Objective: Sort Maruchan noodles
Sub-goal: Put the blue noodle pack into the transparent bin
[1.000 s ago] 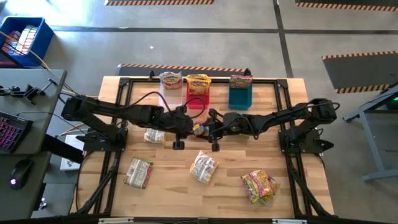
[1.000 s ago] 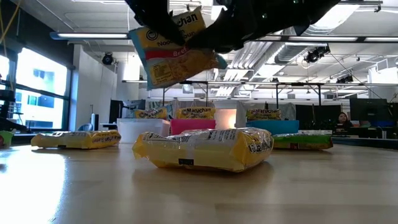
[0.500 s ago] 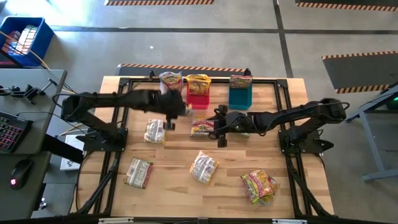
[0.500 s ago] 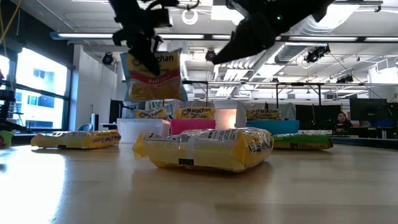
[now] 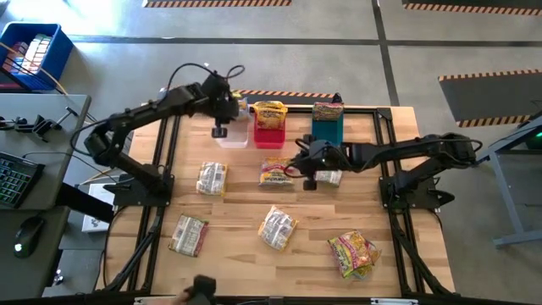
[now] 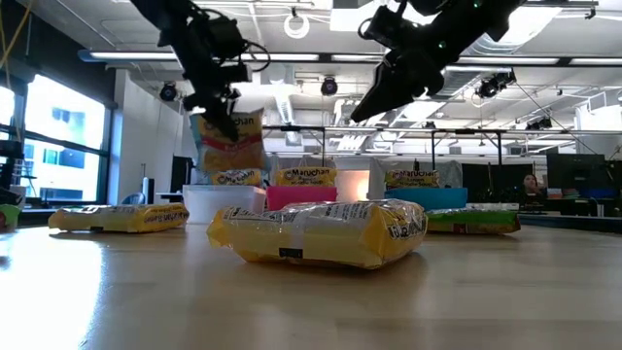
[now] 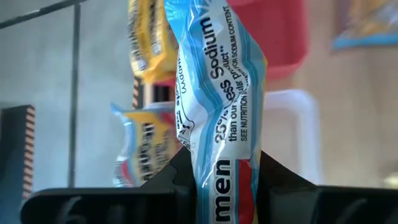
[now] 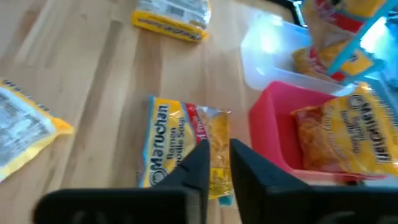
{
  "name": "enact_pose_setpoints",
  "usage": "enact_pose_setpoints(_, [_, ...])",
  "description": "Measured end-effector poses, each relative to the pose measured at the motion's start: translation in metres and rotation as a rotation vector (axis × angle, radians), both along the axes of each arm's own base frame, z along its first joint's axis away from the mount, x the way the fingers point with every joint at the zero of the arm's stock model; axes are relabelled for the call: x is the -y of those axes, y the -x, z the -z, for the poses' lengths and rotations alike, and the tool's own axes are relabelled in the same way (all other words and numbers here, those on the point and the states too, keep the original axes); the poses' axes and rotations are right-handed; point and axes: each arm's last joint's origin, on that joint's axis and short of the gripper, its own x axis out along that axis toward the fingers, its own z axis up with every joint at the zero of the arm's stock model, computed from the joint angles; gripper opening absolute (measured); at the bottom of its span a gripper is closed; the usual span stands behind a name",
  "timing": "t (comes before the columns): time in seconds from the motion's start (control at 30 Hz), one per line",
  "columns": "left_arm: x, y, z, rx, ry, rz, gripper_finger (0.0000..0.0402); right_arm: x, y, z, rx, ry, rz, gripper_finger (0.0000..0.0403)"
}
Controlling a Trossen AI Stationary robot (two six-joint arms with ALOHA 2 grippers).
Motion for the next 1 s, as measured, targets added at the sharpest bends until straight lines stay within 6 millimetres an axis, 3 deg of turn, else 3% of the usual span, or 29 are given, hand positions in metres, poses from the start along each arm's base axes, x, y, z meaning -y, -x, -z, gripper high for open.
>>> enact_pose_setpoints(0.13, [-0.020, 0.006, 0.013, -0.035, 0.006, 0.008, 0.0056, 0.005, 0.005, 0.011, 0.003, 0.000, -0.009, 0.0004])
enact_pose_setpoints(0.33, [-0.040, 0.005, 0.032, -0.045, 0.017, 0.027, 0.0056, 0.015, 0.030, 0.021, 0.076, -0.006, 0.041, 0.0011])
enact_pose_setpoints(0.6, [-0.060, 0.005, 0.035, -0.059, 0.030, 0.016, 0.0055, 0.019, 0.054, 0.003, 0.192, -0.007, 0.054, 0.0012])
enact_pose_setpoints(1.0, [-0.072, -0.006, 0.037, -0.038, 0.086, 0.023, 0.0055, 0.019, 0.060, -0.003, 0.206, -0.005, 0.056, 0.0012])
